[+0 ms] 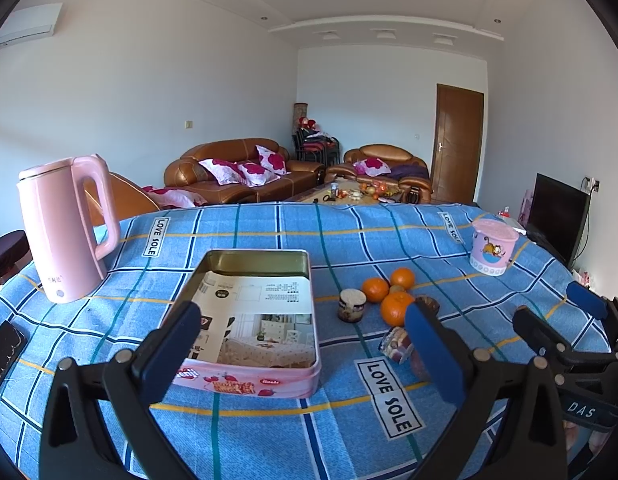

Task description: Organize fruits

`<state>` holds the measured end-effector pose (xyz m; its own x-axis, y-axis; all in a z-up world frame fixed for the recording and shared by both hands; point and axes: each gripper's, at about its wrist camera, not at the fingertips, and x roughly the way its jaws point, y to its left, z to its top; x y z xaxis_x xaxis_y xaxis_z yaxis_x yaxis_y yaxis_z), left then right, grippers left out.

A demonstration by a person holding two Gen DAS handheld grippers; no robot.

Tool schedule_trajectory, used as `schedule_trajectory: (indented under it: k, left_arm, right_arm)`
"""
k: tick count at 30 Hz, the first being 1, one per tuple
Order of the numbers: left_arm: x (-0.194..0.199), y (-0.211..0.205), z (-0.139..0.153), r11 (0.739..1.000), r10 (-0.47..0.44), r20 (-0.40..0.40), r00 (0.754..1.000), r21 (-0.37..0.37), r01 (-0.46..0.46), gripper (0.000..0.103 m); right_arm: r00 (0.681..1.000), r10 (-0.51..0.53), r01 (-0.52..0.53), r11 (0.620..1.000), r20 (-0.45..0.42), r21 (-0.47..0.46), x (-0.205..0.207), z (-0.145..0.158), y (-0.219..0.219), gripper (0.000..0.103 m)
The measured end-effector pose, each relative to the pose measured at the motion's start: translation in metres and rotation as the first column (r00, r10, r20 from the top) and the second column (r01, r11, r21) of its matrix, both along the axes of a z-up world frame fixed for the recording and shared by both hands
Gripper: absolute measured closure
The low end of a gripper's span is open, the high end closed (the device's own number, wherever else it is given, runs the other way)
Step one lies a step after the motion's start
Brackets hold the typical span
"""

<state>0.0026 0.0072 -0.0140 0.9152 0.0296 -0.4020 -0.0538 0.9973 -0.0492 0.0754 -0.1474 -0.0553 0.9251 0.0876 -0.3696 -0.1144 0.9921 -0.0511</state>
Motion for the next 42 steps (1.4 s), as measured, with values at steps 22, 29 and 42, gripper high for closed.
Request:
schedule_trajectory:
  k: [22, 29, 42]
  left_arm:
    - [0.004, -0.002, -0.007, 1.0, -0.004, -0.015, 1.0, 0.004, 0.004, 0.0]
    - [0.009, -0.009, -0.01, 1.0, 0.002, -0.035, 0.999, -0.006, -0.002, 0.0]
    - [0.036, -0.092, -0.051, 0.976, -0.214, -0.224, 0.951, -0.01, 0.217, 0.012]
  right_arm:
    - [0.999, 0.002, 0.0, 0.998, 0.033, -0.055, 0.002, -0.005, 0.001, 0.001]
    - [0.999, -0.002, 0.005, 0.997, 0.042, -0.077, 0.005, -0.006, -0.006, 0.001]
    - [0.981, -0.185, 0.184, 0.983, -0.063, -0.023, 0.021, -0.033, -0.101, 0.001]
